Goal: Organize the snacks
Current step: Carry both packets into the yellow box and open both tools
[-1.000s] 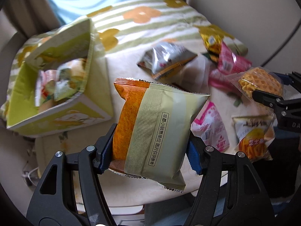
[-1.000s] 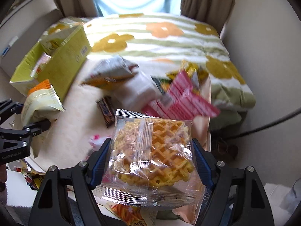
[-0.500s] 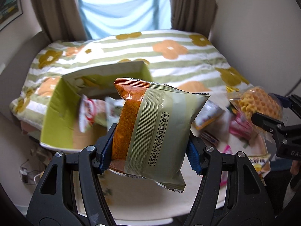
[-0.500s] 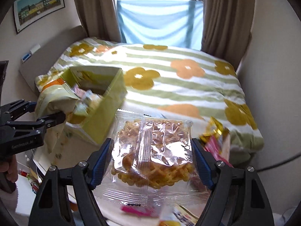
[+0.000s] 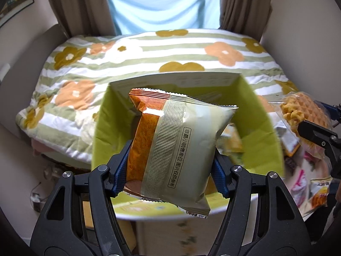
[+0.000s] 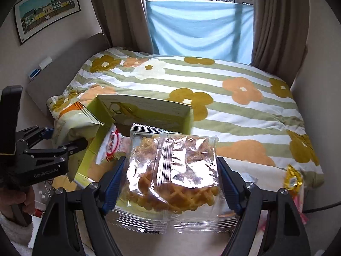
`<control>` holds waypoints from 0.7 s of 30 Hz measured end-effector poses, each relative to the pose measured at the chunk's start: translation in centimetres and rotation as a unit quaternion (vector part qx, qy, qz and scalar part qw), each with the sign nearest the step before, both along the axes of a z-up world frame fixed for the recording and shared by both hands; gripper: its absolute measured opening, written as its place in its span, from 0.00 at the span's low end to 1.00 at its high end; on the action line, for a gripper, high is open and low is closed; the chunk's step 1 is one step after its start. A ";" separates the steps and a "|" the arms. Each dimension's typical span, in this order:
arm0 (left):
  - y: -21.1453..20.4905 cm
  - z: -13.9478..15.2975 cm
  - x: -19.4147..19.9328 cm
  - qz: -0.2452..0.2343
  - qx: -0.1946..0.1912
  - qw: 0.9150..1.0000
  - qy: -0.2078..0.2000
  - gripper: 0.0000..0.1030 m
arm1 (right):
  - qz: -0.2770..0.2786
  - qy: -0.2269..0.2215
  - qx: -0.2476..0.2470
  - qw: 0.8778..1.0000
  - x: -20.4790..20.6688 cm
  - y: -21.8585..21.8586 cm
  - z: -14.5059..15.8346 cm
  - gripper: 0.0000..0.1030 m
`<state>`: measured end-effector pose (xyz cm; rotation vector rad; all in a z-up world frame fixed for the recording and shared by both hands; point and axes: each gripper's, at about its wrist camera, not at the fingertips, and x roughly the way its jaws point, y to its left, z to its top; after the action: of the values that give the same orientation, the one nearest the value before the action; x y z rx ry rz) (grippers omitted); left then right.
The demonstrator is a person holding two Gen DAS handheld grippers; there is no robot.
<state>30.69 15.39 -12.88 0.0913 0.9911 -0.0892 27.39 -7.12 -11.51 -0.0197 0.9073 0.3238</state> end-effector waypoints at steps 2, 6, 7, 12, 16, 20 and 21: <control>1.3 -1.1 1.0 -0.003 -0.003 1.000 0.010 0.61 | 0.002 0.011 0.001 1.000 0.9 1.6 -0.8 0.75; 2.5 -3.3 2.3 -0.015 -0.005 0.999 0.031 0.61 | -0.002 0.037 -0.002 0.999 2.1 4.0 -3.0 0.75; 2.8 -3.7 2.5 -0.021 -0.015 0.999 0.033 0.61 | -0.002 0.037 -0.002 0.999 2.1 4.0 -3.0 0.75; 2.8 -4.4 1.9 -0.030 -0.019 0.999 0.032 1.00 | -0.005 0.058 -0.005 0.998 2.6 4.4 -4.6 0.75; 3.6 -4.8 1.1 -0.017 -0.034 0.998 0.042 1.00 | 0.001 0.061 -0.015 0.998 2.4 4.5 -5.1 0.75; 4.3 -4.9 0.3 0.009 -0.025 0.999 0.047 1.00 | 0.013 0.066 -0.016 0.998 2.2 4.7 -5.6 0.75; 4.3 -4.8 0.0 0.014 -0.025 0.998 0.047 1.00 | 0.015 0.071 -0.012 0.997 2.3 4.6 -5.8 0.75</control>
<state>30.69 19.74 -17.71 0.0287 1.0836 -0.0935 29.64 -2.48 -17.29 -0.0335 1.0521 0.3459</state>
